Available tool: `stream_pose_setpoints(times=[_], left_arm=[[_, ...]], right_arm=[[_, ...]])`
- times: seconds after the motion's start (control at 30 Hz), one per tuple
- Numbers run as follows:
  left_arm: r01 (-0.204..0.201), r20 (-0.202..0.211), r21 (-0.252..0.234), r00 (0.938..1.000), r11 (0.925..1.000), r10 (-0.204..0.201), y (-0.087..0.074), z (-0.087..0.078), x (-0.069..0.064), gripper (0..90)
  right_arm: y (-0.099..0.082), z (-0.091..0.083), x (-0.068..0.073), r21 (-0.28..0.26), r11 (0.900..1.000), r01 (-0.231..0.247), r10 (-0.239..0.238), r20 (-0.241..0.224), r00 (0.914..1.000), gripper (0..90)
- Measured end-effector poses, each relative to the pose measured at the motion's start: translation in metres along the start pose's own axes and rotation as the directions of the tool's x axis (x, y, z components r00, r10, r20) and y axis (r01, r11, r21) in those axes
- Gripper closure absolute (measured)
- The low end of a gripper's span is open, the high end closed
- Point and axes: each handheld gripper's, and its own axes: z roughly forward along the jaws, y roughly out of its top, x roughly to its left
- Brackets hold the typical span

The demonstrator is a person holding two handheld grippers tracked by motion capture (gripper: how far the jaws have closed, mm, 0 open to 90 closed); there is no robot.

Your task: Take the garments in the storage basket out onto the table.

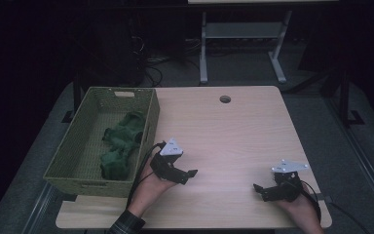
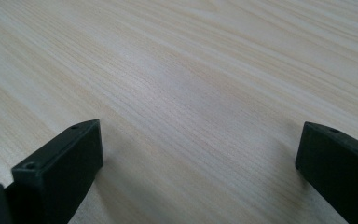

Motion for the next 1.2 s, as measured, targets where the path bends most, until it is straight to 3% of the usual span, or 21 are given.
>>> stream_pose_setpoints(times=[0.13, 0.67, 0.97, 1.2], left_arm=[[0.005, 0.014, -0.026, 0.9999, 0.9996, -0.005, 0.009, -0.006, 0.000, 13.6], [-0.005, 0.022, -0.034, 0.9997, 0.9994, 0.006, 0.034, -0.029, 0.009, 13.4], [-0.031, 0.033, -0.011, 0.9989, 0.9995, 0.031, 0.043, -0.041, 0.019, 13.5], [-0.063, 0.014, 0.012, 0.9979, 0.9979, 0.063, 0.050, -0.051, 0.029, 14.2]], right_arm=[[0.000, 0.000, 0.000, -0.001, 1.0000, 0.000, 0.000, 0.001, 1.0000, 0.4], [0.000, 0.000, 0.000, -0.001, 1.0000, -0.002, 0.002, 0.001, 1.0000, 0.4], [0.001, 0.001, -0.001, -0.002, 1.0000, 0.006, -0.006, -0.003, 1.0000, 0.4], [0.002, 0.002, 0.000, -0.001, 1.0000, -0.005, 0.005, 0.005, 1.0000, 0.4]])
